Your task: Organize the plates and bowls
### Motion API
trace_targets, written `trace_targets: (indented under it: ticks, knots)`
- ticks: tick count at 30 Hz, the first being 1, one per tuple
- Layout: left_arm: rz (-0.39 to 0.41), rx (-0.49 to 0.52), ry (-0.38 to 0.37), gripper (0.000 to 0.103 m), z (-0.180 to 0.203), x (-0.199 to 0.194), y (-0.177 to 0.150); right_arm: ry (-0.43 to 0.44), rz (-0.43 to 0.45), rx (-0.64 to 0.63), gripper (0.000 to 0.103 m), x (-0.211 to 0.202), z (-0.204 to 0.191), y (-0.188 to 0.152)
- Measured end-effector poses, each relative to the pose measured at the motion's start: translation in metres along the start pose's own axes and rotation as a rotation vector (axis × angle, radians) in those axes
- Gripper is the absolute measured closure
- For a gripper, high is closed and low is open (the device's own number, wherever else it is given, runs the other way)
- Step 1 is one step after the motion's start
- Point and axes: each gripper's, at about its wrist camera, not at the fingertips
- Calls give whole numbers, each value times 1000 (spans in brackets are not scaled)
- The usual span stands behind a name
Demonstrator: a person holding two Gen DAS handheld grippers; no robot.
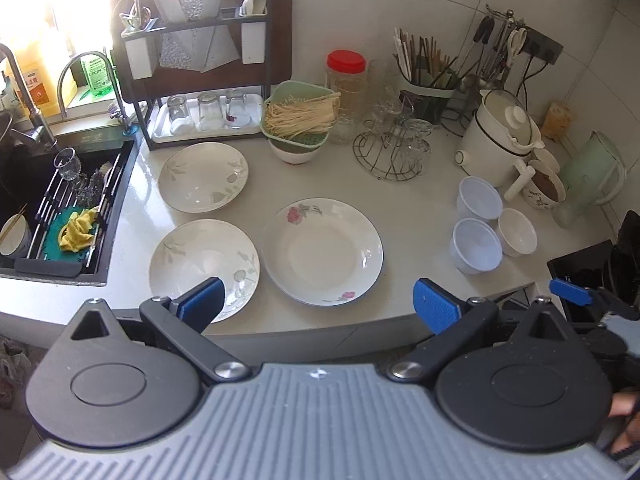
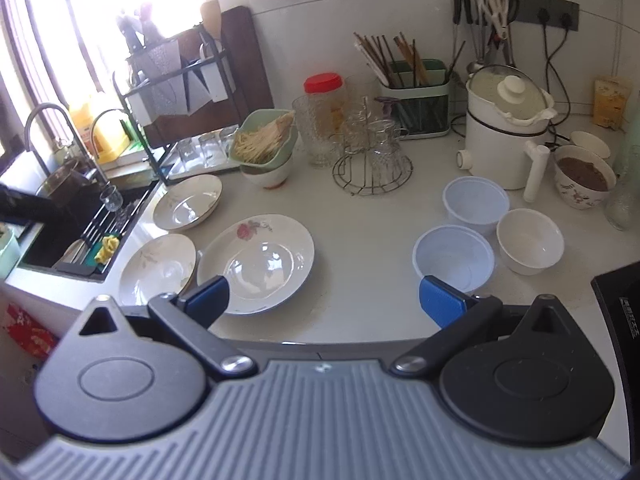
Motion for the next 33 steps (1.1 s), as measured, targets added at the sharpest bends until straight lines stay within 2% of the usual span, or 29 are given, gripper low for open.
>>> trace_targets:
  ticks: [2, 5, 11, 16, 24, 33]
  knots:
    - [-20, 38, 2, 1, -5, -5, 11, 10, -10, -20, 0, 6, -2, 3]
    - [-112, 85, 28, 1, -15, -7, 20, 34, -30, -43, 0, 16, -4, 8]
    - [-326, 59, -66, 1, -27, -20, 25, 82, -70, -99, 0, 34, -12, 14]
    - [-435, 119, -97, 1, -10, -41, 32, 107, -101, -113, 0, 47, -15, 13]
    - [-468, 268, -87, 1, 26, -63, 49, 129, -151, -110, 0, 68, -18, 4]
    - [-479, 367, -20, 1, 60, -62, 60, 119, -170, -102, 0, 71, -11, 0]
Point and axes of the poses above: each gripper's, at about its wrist camera, not at the fingertips, and x roughly the way its jaws point, z to its right, y to its top, and after that the axes turned 7 degrees about y, right-handed
